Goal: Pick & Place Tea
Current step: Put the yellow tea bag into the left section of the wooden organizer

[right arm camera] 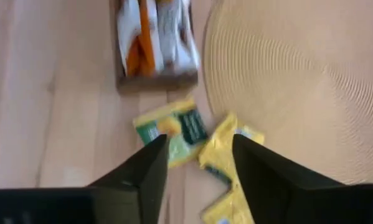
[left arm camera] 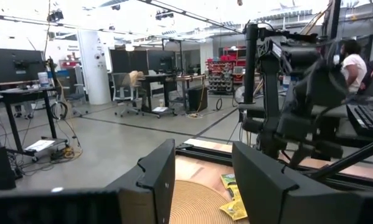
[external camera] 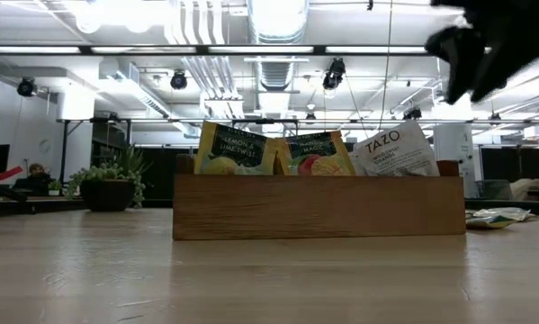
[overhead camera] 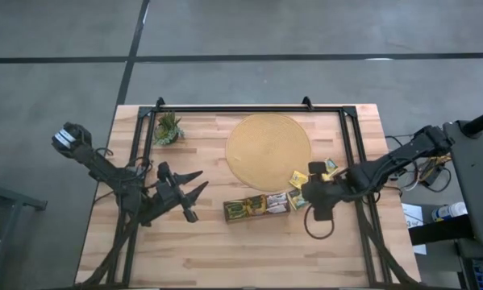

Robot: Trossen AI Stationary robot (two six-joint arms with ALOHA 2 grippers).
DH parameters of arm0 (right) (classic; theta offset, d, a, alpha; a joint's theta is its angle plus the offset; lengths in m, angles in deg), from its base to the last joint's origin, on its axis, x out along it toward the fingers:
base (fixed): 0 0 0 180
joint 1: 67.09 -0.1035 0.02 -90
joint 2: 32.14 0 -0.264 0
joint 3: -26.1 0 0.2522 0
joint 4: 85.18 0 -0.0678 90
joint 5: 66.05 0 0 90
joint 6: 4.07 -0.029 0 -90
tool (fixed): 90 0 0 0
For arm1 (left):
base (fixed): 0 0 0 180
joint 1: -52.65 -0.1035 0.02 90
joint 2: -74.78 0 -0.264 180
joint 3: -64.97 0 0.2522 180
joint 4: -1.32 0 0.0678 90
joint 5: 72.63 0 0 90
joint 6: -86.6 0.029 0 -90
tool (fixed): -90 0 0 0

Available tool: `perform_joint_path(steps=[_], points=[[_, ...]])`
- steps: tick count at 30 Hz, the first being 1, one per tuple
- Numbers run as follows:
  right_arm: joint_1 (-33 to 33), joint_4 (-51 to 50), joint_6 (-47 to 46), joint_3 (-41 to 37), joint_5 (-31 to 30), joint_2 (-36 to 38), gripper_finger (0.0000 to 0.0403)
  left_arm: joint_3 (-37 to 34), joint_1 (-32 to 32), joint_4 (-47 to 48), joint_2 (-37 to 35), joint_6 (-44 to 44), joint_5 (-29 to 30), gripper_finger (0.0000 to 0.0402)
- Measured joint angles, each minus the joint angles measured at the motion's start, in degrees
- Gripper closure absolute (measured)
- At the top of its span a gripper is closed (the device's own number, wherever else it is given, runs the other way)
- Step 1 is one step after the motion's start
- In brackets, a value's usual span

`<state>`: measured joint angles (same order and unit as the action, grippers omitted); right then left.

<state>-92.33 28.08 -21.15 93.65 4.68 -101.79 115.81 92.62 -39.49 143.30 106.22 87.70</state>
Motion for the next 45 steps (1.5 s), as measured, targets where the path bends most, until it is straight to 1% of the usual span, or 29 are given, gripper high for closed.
perform_joint_path(steps=[2, 5, 7, 12, 18, 20, 24, 26, 27, 29, 31, 32, 34, 35, 38, 40, 42, 45], points=[[0.1, 0.6, -1.1, -1.8, 1.0, -0.3, 0.0209, 0.0, 0.0, 0.3, 0.0, -0.3, 0.0, 0.0248], [0.1, 3.0, -3.2, -5.2, 1.8, -0.6, 0.0192, 0.0, 0.0, 0.7, 0.0, -0.8, 0.0, 0.0248], [0.2, 7.7, -3.5, -8.0, 3.2, -0.6, 0.0187, 0.0, 0.0, 1.1, 0.0, -1.4, 0.1, 0.0248], [0.7, 19.2, -3.6, -15.9, 6.6, -0.8, 0.0188, 0.0, 0.0, 1.2, 0.0, -1.7, 0.2, 0.0248], [2.6, 30.1, -4.1, -24.2, 8.2, -1.9, 0.0188, 0.0, 0.0, 1.2, 0.0, -1.7, 0.2, 0.0248], [3.3, 34.5, -4.3, -26.6, 9.7, -3.5, 0.0188, 0.0, 0.0, 1.3, 0.0, -1.7, 0.2, 0.0248], [4.8, 36.9, -6.3, -28.2, 10.1, -7.9, 0.0195, 0.0, 0.0, 1.4, 0.0, -1.8, 0.2, 0.0248], [5.0, 36.8, -6.5, -27.8, 10.2, -10.2, 0.0213, 0.0, 0.0, 1.3, 0.0, -1.8, 0.2, 0.0248], [5.0, 36.4, -6.5, -27.3, 10.3, -10.9, 0.023, 0.0, 0.0, 1.3, 0.0, -1.8, 0.2, 0.0248], [5.1, 34.9, -6.6, -26.0, 10.6, -11.6, 0.0284, 0.0, 0.0, 1.3, 0.0, -1.8, 0.2, 0.0248], [5.2, 31.8, -6.6, -24.4, 10.7, -10.9, 0.0356, 0.0, 0.0, 1.3, 0.0, -1.8, 0.2, 0.0248], [5.2, 29.3, -6.6, -23.3, 10.5, -10.3, 0.0369, 0.0, 0.0, 1.3, 0.0, -1.8, 0.2, 0.0248], [4.4, 21.8, -6.8, -20.7, 8.4, -8.9, 0.0377, 0.0, 0.0, 1.3, 0.0, -1.8, 0.2, 0.0248], [3.8, 17.5, -6.9, -19.2, 5.9, -8.1, 0.038, 0.0, 0.0, 1.3, 0.0, -1.8, 0.2, 0.0248], [1.1, 9.2, -7.0, -13.1, -3.5, -6.4, 0.0381, 0.0, 0.0, 1.4, 0.0, -1.8, 0.1, 0.0248], [-1.2, 3.8, -7.0, -10.6, -9.6, -6.2, 0.0381, 0.0, 0.0, 1.6, 0.0, -1.8, 0.1, 0.0248], [-3.0, 4.6, -6.6, -7.9, -15.1, -6.3, 0.0381, 0.0, 0.0, 1.6, 0.0, -1.7, 0.0, 0.0248], [-5.8, 4.8, -5.7, -4.7, -25.9, -7.3, 0.0381, 0.0, -0.2, 1.6, 0.0, -1.7, 0.0, 0.0248]])
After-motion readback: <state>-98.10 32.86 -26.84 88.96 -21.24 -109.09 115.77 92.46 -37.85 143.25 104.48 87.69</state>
